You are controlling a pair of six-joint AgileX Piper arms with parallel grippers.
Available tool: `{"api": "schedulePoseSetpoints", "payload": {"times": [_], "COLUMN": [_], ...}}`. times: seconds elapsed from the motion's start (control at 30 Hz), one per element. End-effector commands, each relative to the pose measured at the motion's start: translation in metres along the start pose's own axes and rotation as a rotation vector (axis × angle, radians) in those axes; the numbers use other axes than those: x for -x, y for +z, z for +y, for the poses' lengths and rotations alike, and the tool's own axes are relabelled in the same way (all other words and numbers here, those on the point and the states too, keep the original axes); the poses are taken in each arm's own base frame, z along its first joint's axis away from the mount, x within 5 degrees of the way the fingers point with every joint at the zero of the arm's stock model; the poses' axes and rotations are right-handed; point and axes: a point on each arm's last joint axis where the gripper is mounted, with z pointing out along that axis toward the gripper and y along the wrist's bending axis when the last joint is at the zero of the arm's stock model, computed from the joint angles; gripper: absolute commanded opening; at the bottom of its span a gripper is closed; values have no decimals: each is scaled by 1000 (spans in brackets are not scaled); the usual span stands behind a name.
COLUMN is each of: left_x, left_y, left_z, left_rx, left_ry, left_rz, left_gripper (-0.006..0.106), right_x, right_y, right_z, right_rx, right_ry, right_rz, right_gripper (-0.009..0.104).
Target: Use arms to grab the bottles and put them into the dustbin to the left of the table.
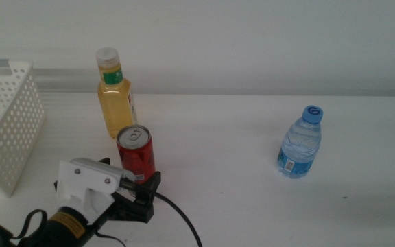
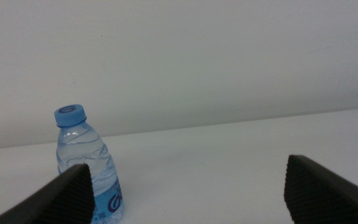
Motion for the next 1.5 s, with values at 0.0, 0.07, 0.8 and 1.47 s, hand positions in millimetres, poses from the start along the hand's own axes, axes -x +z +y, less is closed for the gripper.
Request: {"api": "schedulePoseSetpoints", "payload": {"times": [0.0,0.07,0.8,1.47], "left_x": [2,1,8,-2], "left_y": [5,9,34,44], "left_z": [0,0,0,1], "left_rx": [5,6,44,44], "left_ry": [-14,-14,-35,-52], "left_rz": [-25,-23,1,-26], "left_gripper": [94,94,94,94], "right_x": [-12,-12,-12,-12], "right_y": [0,0,0,0], "right_z": [-1,-1,-1,-1], "right_rx": [-6,-6,-6,-6], "right_ry": [-5,-5,-5,-5], "right_rz": [4,4,4,4], "right_gripper": [82,82,82,82]}}
